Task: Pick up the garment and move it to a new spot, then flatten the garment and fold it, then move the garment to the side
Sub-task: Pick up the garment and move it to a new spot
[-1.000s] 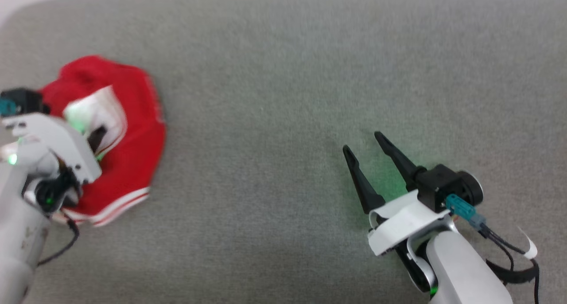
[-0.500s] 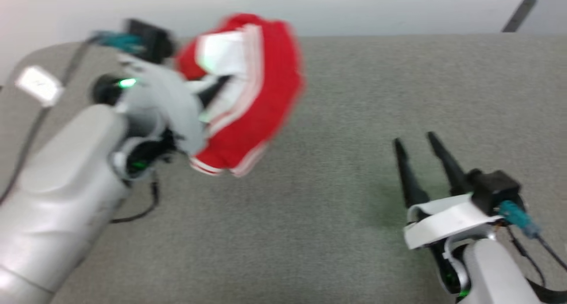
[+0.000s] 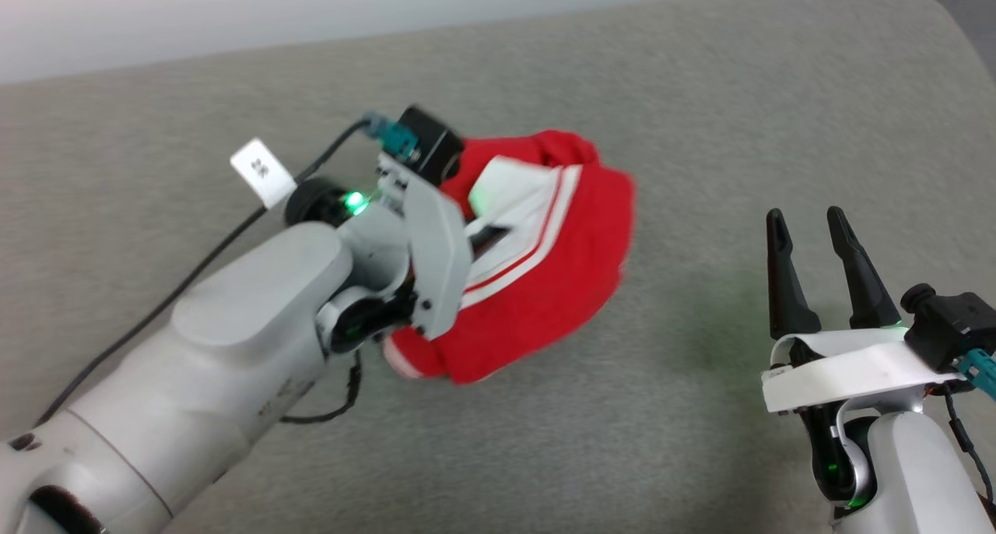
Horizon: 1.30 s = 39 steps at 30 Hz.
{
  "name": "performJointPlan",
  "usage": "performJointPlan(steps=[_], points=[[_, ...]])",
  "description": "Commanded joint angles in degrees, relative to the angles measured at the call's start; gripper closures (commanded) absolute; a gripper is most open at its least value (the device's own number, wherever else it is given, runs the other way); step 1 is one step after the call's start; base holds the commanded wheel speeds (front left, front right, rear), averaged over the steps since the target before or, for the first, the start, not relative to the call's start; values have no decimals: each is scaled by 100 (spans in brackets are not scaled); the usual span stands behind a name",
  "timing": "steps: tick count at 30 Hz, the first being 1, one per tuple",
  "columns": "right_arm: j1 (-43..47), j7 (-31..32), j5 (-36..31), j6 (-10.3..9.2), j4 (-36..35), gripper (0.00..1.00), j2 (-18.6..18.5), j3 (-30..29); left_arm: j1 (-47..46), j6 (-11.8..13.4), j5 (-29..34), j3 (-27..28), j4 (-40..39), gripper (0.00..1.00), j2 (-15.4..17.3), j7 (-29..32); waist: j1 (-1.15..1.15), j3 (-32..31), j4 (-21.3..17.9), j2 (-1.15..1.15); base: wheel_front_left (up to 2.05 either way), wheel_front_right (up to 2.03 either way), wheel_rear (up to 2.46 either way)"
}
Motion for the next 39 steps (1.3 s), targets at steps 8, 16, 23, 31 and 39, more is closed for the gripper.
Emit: performJointPlan(steps=[8, 16, 23, 31, 39], points=[[-63, -3, 327, -4, -124, 0, 23, 101, 142, 9, -174, -487, 937, 100, 55, 217, 0, 713, -772, 0, 0, 0, 0], [-86, -3, 464, -4, -128, 0, 20, 192, 336, 64, -101, -727, 1490, 100, 94, 324, 0, 849, -831, 0, 0, 0, 0], [-68, -3, 145, -4, -17, 0, 18, 207, 260, 64, -220, -716, 1319, 0, -15, -166, 0, 465, -378, 0, 0, 0, 0], [95, -3, -339, -4, 212, 0, 15, 122, 17, 7, -743, -505, 709, 0, -111, -1214, 0, -222, 456, 0, 0, 0, 0], [323, -3, -564, -4, 500, 0, -148, 69, 808, 5, -1309, -425, 389, 0, 123, -2243, 0, -902, 1186, 0, 0, 0, 0]])
